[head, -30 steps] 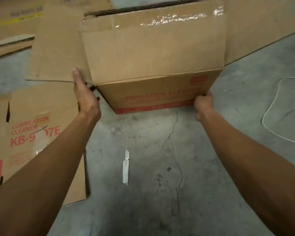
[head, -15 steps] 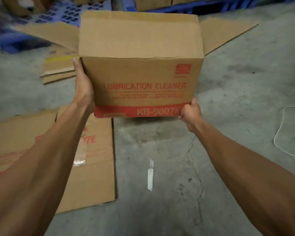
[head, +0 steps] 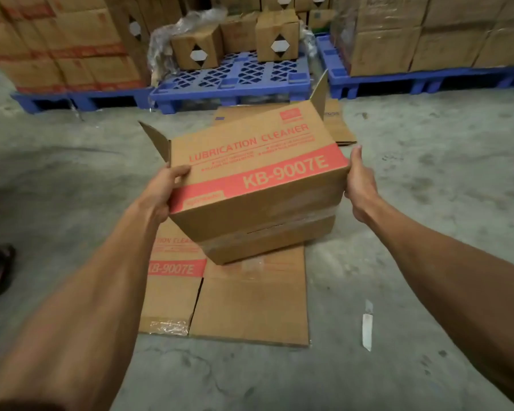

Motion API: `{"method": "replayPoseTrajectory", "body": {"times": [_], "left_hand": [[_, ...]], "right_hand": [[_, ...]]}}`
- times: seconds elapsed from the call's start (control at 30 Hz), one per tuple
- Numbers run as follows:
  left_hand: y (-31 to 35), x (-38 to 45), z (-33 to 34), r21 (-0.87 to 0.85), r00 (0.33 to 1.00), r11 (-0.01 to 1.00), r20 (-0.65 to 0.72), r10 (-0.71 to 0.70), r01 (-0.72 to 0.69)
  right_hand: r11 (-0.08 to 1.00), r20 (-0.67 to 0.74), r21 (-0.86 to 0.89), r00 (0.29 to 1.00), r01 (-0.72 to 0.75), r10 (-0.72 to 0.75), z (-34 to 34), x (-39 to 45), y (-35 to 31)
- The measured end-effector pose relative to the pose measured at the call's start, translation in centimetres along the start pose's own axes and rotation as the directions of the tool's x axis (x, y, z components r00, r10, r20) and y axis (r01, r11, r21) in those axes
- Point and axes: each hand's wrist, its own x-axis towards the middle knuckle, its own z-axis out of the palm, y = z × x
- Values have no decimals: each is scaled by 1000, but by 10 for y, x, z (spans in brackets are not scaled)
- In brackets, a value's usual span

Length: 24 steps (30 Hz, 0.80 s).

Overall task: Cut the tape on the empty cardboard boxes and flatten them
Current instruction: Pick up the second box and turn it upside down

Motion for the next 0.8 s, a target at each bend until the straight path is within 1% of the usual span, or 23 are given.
{"method": "replayPoseTrajectory", "body": {"times": [0.03,0.1,0.13,0.2,0.23,0.3,0.37,0.43,0.5,0.57,0.63,0.67,0.7,0.73,0.77,0.8], "left_hand": [[-8,1,-11,-38,1000,999,12,-26,26],[-21,4,-26,-164,999,986,-28,-32,27],[-28,5,-28,-247,996,969,-87,-21,-1],[-44,6,-24,-423,980,904,-199,-24,-64],[-50,6,-17,-464,973,883,-226,-42,-69],[-66,-1,-4,-399,957,915,-284,-66,-55],[-87,-7,2,-332,939,943,-323,-118,4],[-110,-7,-3,-309,915,944,-338,-220,112],[-123,-6,-11,-249,905,944,-314,-288,214],[-128,-8,-8,-282,907,935,-299,-297,214],[-116,-14,4,-317,935,934,-253,-248,162],[-107,-13,12,-332,947,935,-238,-215,128],[-93,-14,21,-348,959,933,-221,-175,90],[-78,-10,28,-325,969,945,-213,-123,48],[-66,-7,35,-273,975,962,-214,-60,-1],[-53,-2,42,-172,972,984,-233,2,-44]], "right_hand": [[1000,-24,4,1000,0,0,8,0,-4],[999,-76,22,997,-25,26,26,7,-11],[998,-125,31,991,-49,53,34,8,-14],[995,-235,38,967,-89,96,46,7,-6],[993,-281,46,952,-113,121,49,3,3],[980,-331,93,923,-176,198,53,-9,28],[962,-341,143,901,-231,267,51,-19,54],[942,-289,125,896,-313,336,47,-27,74],[912,-207,92,889,-399,410,43,-33,85],[905,-167,52,889,-423,425,40,-34,88],[934,-221,6,911,-356,348,42,-31,81],[961,-279,-14,924,-277,262,45,-30,73],[984,-339,-46,929,-171,146,49,-30,62],[993,-395,-99,919,-65,21,53,-30,50],[986,-446,-167,891,14,-88,54,-29,36],[969,-492,-240,853,55,-171,54,-25,20]]}}
